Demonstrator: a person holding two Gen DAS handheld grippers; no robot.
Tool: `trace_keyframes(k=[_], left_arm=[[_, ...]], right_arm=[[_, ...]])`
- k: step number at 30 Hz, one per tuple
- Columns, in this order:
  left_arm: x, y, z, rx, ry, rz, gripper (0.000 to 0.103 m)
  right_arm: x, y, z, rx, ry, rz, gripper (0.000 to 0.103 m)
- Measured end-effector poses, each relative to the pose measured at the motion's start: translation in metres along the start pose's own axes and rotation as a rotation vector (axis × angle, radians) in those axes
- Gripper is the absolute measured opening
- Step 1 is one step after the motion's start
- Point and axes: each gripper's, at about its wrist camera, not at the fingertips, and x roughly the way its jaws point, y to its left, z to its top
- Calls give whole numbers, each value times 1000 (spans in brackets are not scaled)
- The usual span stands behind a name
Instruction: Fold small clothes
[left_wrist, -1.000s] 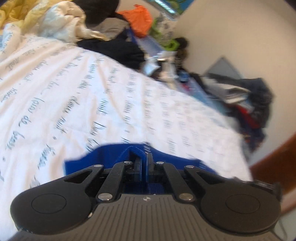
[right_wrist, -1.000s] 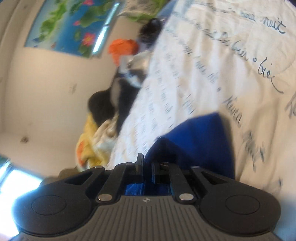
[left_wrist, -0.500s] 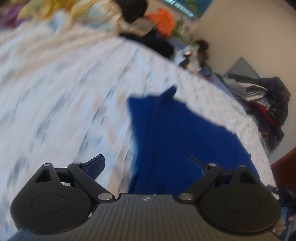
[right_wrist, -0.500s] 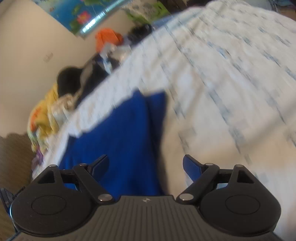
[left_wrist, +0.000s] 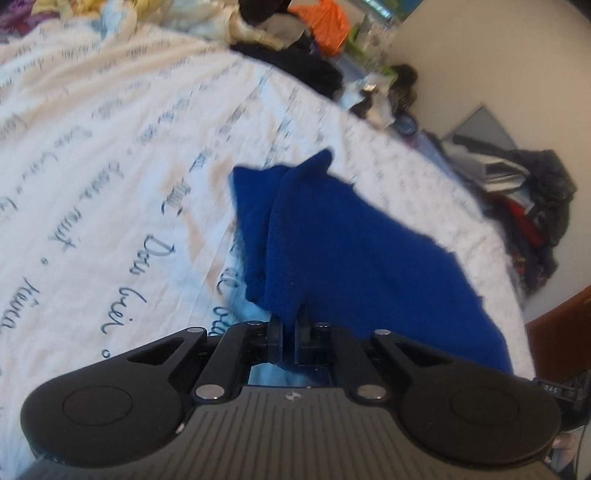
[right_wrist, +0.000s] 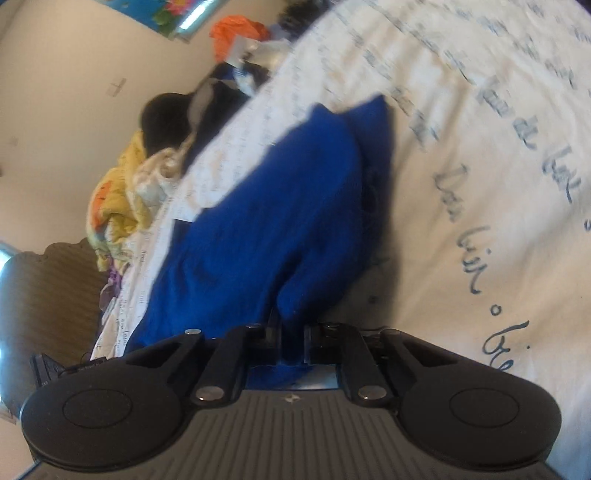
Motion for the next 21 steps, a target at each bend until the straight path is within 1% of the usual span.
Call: trace_keyframes(k=[3, 6, 8, 9, 10, 11, 12, 13, 14, 15, 16, 17, 18, 19, 20, 21], left_arm=[[-43, -9, -7, 44, -28, -18, 6], [-84, -7, -28, 71, -58, -44, 6], [-93, 2, -49, 74, -33, -26, 6], [-88, 9, -62, 90, 0, -5, 9], [-79, 17, -74, 104, 37, 28, 11], [-69, 29, -83, 99, 70, 81, 12], [-63, 39, -88, 75, 89, 135, 10], [-62, 48, -88, 48, 80, 174, 10], [-66, 51, -82, 39, 47, 189, 11], [-70, 49, -75, 43, 6, 194, 22], [-75, 43, -62, 64, -46, 196, 34], [-77, 34, -50, 94, -94, 194, 67], [-76, 24, -39, 127, -141, 198, 96], [-70, 8, -26, 174, -196, 204, 101], [-59, -5, -14, 228, -224, 209, 94], [-41, -17, -3, 270, -223, 227, 85]], right_arm=[[-29, 13, -8, -34, -22, 41, 9], [-62, 18, -28, -36, -32, 109, 8], [-75, 17, -47, -28, -14, 125, 9], [-77, 15, -57, -19, 3, 120, 10], [-75, 10, -66, -8, 26, 101, 13], [-69, 7, -74, -2, 48, 54, 17], [-63, 2, -78, 4, 66, 11, 26], [-59, -4, -79, 12, 75, -36, 29], [-60, -8, -74, 26, 54, -75, 29], [-64, -8, -66, 30, 14, -99, 30], [-70, -4, -57, 11, -32, -104, 39], [-74, 3, -44, -20, -83, -99, 51], [-77, 12, -31, -56, -135, -89, 79], [-76, 20, -18, -105, -184, -75, 93], [-70, 28, -5, -159, -216, -64, 93], [-59, 36, 8, -207, -226, -65, 93]])
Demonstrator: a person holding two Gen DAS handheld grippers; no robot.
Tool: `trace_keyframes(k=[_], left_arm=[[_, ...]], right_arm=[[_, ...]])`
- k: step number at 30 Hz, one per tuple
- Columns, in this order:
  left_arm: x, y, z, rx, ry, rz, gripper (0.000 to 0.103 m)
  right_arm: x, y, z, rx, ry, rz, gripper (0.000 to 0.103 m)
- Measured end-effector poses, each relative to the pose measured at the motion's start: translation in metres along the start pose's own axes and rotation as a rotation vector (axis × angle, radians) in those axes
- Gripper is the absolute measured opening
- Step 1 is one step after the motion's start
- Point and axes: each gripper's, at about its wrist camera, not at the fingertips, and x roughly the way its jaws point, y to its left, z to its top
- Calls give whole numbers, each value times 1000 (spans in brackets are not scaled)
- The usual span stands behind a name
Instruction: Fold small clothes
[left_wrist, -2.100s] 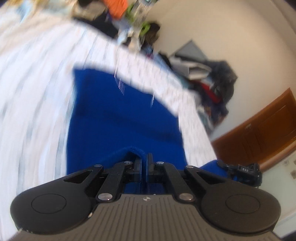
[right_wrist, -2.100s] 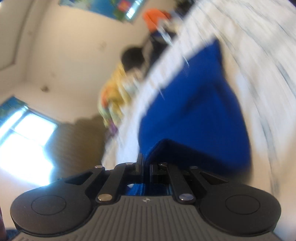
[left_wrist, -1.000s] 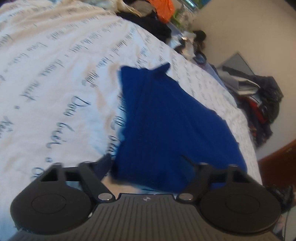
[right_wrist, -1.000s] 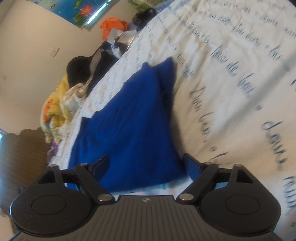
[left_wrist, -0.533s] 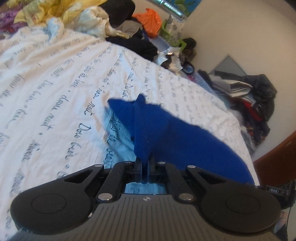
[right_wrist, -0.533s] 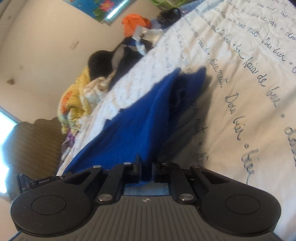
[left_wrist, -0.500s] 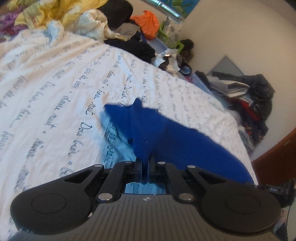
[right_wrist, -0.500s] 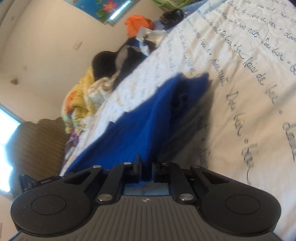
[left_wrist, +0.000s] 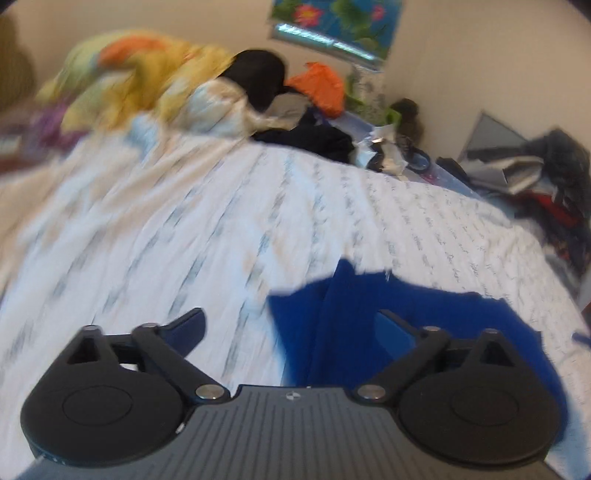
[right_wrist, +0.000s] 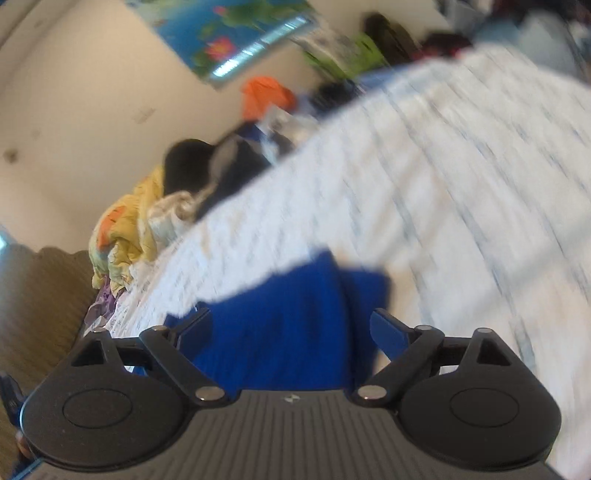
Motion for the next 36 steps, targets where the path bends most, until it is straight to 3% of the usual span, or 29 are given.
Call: trace_keyframes(k=[1, 2, 3, 5, 8, 10, 11, 13, 15, 18, 21, 22, 23, 24, 25, 26, 27, 29, 31, 32, 33, 34, 36], left_arm=[[19, -11, 9, 26, 19, 16, 79], [45, -21, 16, 41, 61, 24, 63], [70, -30, 20, 59, 101, 33, 56], [115, -44, 23, 69, 177, 63, 45], [155, -57, 17, 108, 218, 81, 44], [157, -66, 18, 170, 178, 68, 9], [156, -71, 20, 189, 163, 81, 9], [152, -75, 24, 232, 110, 117, 9], [161, -76, 23, 273, 120, 143, 9], [170, -82, 13, 360, 74, 201, 9], [157, -86, 8, 355, 53, 217, 20], [145, -86, 6, 350, 35, 202, 20], [132, -86, 4, 349, 14, 191, 29], [116, -85, -1, 344, -16, 174, 44], [103, -85, -6, 332, -45, 149, 52], [93, -87, -12, 330, -61, 111, 64], [89, -91, -18, 337, -63, 79, 71], [97, -104, -29, 372, -27, 42, 70], [118, -112, -40, 393, 20, 70, 71], [121, -110, -44, 390, -18, 87, 80], [126, -108, -46, 402, -38, 127, 103], [131, -103, -44, 389, -35, 157, 103], [140, -81, -33, 262, 29, 103, 103]], right_arm=[[16, 3, 12, -42, 12, -12, 92], [40, 10, 21, -79, 37, -35, 92], [62, 14, 29, -100, 64, -56, 88], [104, 18, 37, -166, 125, -116, 67], [152, 13, 33, -204, 204, -234, 45], [164, 11, 23, -218, 220, -216, 18], [166, 13, 22, -233, 225, -196, 9], [154, 18, 25, -230, 182, -147, 9], [140, 15, 30, -215, 104, -129, 8], [155, -7, 25, -135, 102, -191, 8], [152, -16, 15, -27, 67, -161, 13], [147, -14, 15, -16, 71, -168, 22], [138, -11, 16, -11, 67, -168, 30], [126, -8, 17, -2, 47, -168, 49], [110, -5, 16, 9, 6, -163, 64], [95, 0, 12, 14, -43, -145, 68], [84, 6, 6, -5, -71, -104, 70], [80, 21, -4, -81, -57, -62, 68], [98, 34, -15, -175, -12, -120, 68], [111, 36, -24, -240, 23, -173, 68], [126, 37, -36, -344, 62, -258, 69], [130, 41, -51, -507, 18, -320, 70], [127, 35, -45, -474, 23, -294, 71]])
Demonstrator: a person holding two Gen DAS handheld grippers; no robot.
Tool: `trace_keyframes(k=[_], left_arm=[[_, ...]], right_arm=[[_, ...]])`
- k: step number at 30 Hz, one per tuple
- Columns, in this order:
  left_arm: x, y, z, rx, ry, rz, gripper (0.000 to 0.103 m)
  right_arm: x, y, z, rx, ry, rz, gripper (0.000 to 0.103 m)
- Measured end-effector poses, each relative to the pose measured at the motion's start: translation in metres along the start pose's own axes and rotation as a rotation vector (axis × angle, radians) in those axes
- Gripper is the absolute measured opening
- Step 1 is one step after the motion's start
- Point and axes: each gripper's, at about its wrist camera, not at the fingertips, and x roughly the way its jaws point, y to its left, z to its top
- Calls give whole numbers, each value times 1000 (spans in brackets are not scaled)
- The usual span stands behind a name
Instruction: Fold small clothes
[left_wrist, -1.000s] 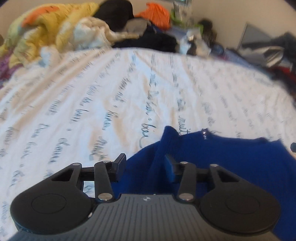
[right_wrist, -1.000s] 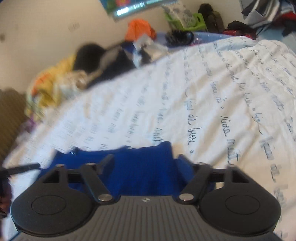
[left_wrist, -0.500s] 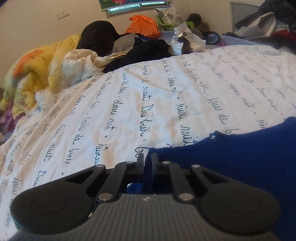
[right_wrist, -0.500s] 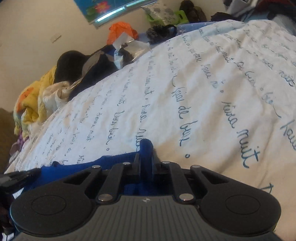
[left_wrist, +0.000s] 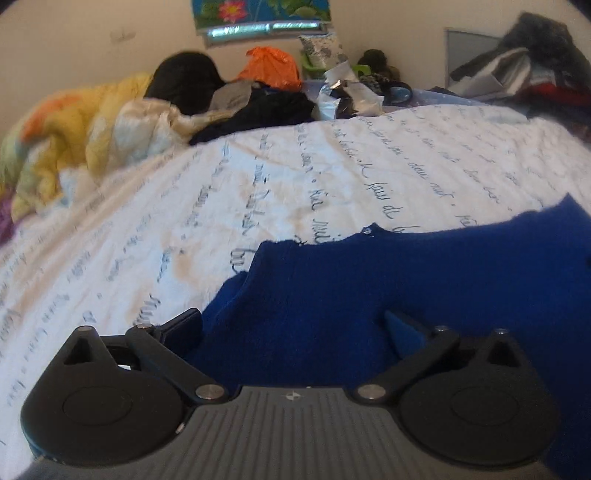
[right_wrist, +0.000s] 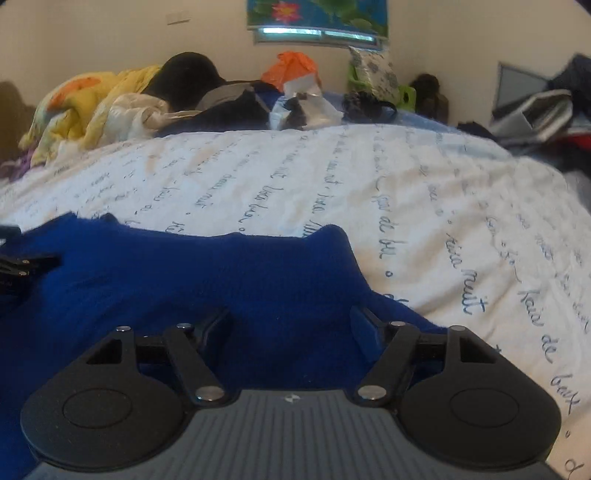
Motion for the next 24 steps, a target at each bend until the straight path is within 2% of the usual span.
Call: trace_keyframes(k=[1, 3, 4, 5, 6, 7, 9, 10, 12, 13, 14, 15, 16, 18, 20, 22, 24], left_arm=[[3, 8, 1, -47, 20, -13, 103], [-3, 5, 1, -27, 16, 24, 103], [-16, -1, -1, 4, -2, 58, 98], [-32, -6, -4, 10, -14, 47, 87], [-49, -9, -7, 2, -27, 8, 87], [-68, -13, -13, -10, -46, -44, 89], [-98, -27, -27, 12, -71, -124, 93], [-107, -37, -36, 41, -73, -149, 93], [-113, -54, -54, 104, -31, -187, 93], [-109, -60, -65, 139, 17, -206, 92], [-105, -62, -76, 162, 49, -209, 94], [-112, -60, -84, 167, 4, -195, 101], [-113, -54, -90, 167, 6, -194, 102], [-117, -40, -89, 115, 60, -208, 99], [-127, -29, -88, 80, 65, -203, 91], [-134, -25, -89, 59, 58, -218, 95], [-127, -28, -92, 59, 96, -210, 98]], right_arm=[[1, -5, 3, 20, -4, 13, 71], [2, -2, 6, -28, 6, -1, 71], [-1, 3, 9, -51, 15, -27, 72], [-8, 9, 12, -39, 29, -70, 72], [-20, 14, 14, -4, 41, -97, 73], [-36, 18, 12, 33, 27, -68, 74], [-67, 34, 0, 50, -15, 69, 75], [-76, 46, -7, 33, -5, 105, 75], [-81, 70, -24, -28, 63, 106, 75], [-81, 79, -34, -59, 97, 92, 75], [-80, 86, -46, -98, 124, 69, 75], [-85, 91, -59, -161, 92, 40, 75], [-92, 92, -70, -205, 55, 28, 78], [-105, 80, -80, -138, 59, 50, 79], [-113, 75, -77, -127, 107, 41, 79], [-124, 73, -71, -79, 120, 27, 80], [-129, 75, -70, -56, 106, 72, 81]])
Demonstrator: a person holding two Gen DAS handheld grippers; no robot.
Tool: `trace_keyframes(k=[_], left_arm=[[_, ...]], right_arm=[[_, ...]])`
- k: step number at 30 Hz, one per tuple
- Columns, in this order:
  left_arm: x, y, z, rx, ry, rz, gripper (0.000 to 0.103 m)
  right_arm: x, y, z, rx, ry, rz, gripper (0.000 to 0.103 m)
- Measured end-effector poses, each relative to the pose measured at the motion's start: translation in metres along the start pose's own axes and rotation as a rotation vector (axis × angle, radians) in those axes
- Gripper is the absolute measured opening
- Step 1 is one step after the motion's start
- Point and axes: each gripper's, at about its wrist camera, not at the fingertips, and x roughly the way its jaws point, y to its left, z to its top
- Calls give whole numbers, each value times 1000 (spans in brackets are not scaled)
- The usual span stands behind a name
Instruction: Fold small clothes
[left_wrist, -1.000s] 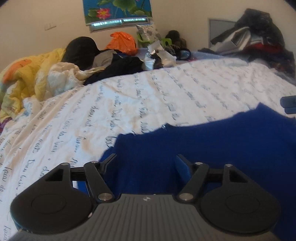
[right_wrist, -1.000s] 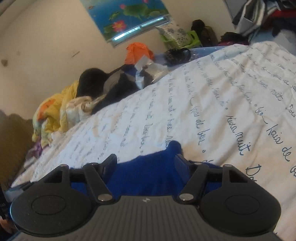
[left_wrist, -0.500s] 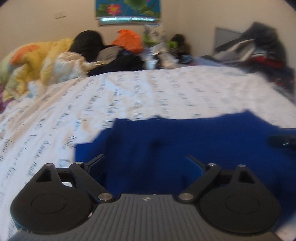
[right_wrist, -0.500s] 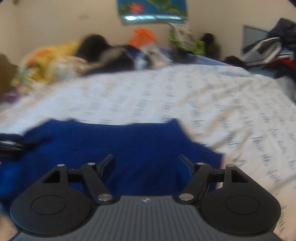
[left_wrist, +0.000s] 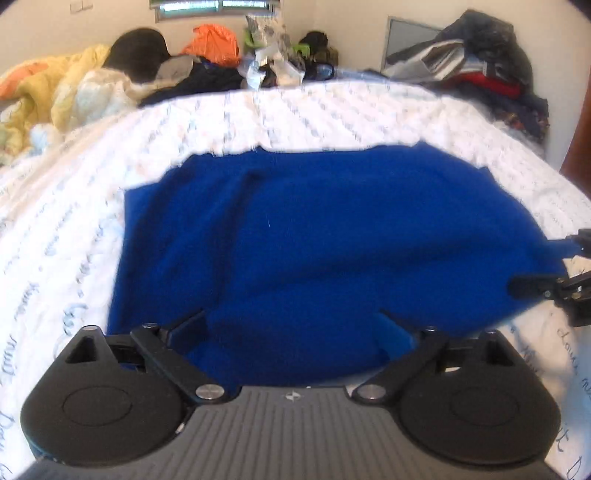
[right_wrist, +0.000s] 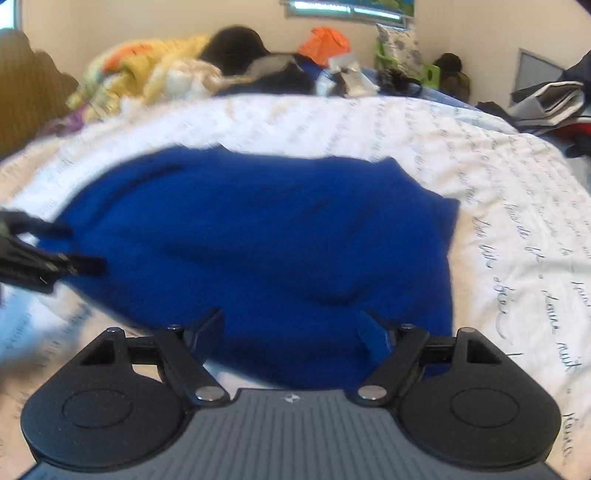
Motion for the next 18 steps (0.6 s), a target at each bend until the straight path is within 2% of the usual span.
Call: trace_keyframes(k=[2, 4, 8, 12, 14, 15, 16, 18], left_arm=[[2, -6, -6, 13, -11, 41, 103], [0, -5, -6, -10, 5, 35, 103], [-4, -3, -11, -13, 3, 39, 103], [-3, -6, -11, -21, -3, 49, 103], [-2, -6, -11, -21, -7, 50, 103], [-2, -6, -12, -19, -10, 48, 103], [-4, -7, -14, -17, -16, 46, 103], [-4, -6, -17, -14, -32, 43, 103]], right_arm=[[12, 0, -2, 9, 44, 7, 83], [18, 3, -11, -67, 27, -23, 88], [13, -3, 1, -26, 100, -13, 89], [11, -5, 21, 21, 20, -47, 90], [24, -3, 28, 15, 14, -75, 93], [34, -5, 27, 10, 34, -86, 94], [45, -5, 25, 1, 73, -101, 100], [48, -2, 10, -39, 4, -102, 103]])
